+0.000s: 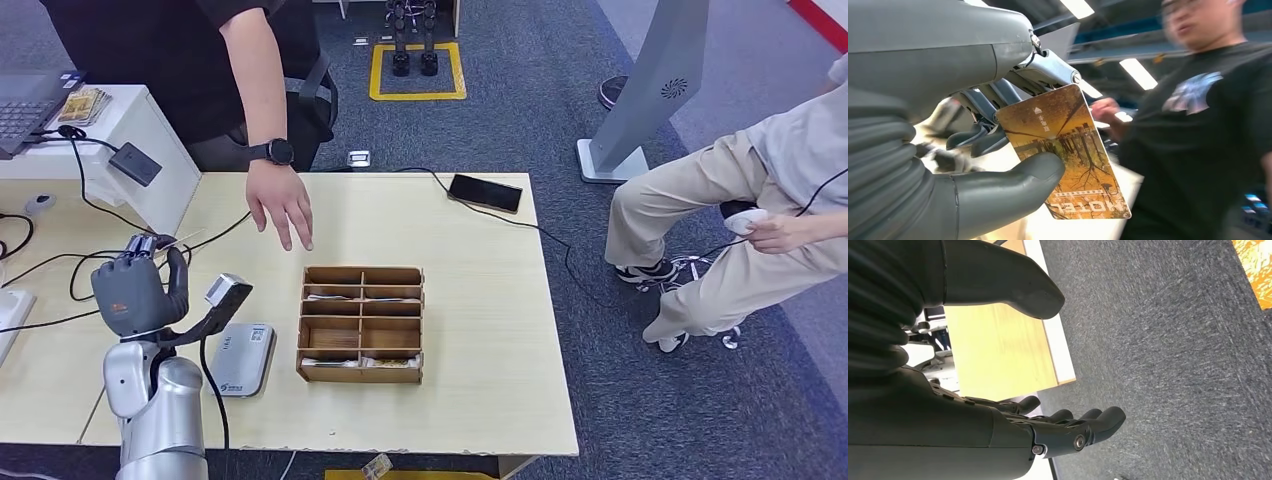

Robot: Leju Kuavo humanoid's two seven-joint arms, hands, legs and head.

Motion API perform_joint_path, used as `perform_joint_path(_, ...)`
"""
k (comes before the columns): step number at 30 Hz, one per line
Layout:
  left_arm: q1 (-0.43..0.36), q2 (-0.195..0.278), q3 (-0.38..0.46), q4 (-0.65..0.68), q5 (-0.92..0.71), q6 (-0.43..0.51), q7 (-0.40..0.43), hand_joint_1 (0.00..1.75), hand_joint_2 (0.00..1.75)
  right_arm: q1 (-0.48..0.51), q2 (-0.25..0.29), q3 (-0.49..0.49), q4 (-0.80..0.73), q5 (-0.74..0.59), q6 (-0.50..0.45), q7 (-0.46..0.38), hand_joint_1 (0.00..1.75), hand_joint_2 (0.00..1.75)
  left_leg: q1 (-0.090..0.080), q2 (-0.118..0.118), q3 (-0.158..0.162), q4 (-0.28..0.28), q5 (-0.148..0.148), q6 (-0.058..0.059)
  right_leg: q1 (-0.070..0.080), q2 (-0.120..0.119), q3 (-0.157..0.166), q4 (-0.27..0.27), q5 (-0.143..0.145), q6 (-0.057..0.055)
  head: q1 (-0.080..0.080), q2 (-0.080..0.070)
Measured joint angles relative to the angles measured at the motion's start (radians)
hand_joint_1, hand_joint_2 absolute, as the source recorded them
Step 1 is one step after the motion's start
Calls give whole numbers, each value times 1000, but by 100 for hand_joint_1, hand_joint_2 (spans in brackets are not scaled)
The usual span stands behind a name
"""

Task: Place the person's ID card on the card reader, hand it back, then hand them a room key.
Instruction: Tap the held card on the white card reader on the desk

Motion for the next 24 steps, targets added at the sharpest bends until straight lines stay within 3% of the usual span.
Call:
perform_joint_path(7,5,-10,73,25,-9,0,7,175,175,0,0,0,1,0,-1,-2,0,175,0,0,0,0,0,0,0,0,0,0,0,0,0,0)
perform_joint_path(10,7,-5,77,44,-29,0,69,175,175,0,0,0,1,2,3,-4,0,175,0,0,0,0,0,0,0,0,0,0,0,0,0,0)
perform_joint_path(19,68,2,47,118,-109,0,233,175,175,0,0,0,1,19,6,-6,0,175,0,0,0,0,0,0,0,0,0,0,0,0,0,0)
perform_joint_path(24,100,13,1,150,-121,0,280,175,175,1,0,0,1,33,7,-3,0,175,0,0,0,0,0,0,0,0,0,0,0,0,0,0)
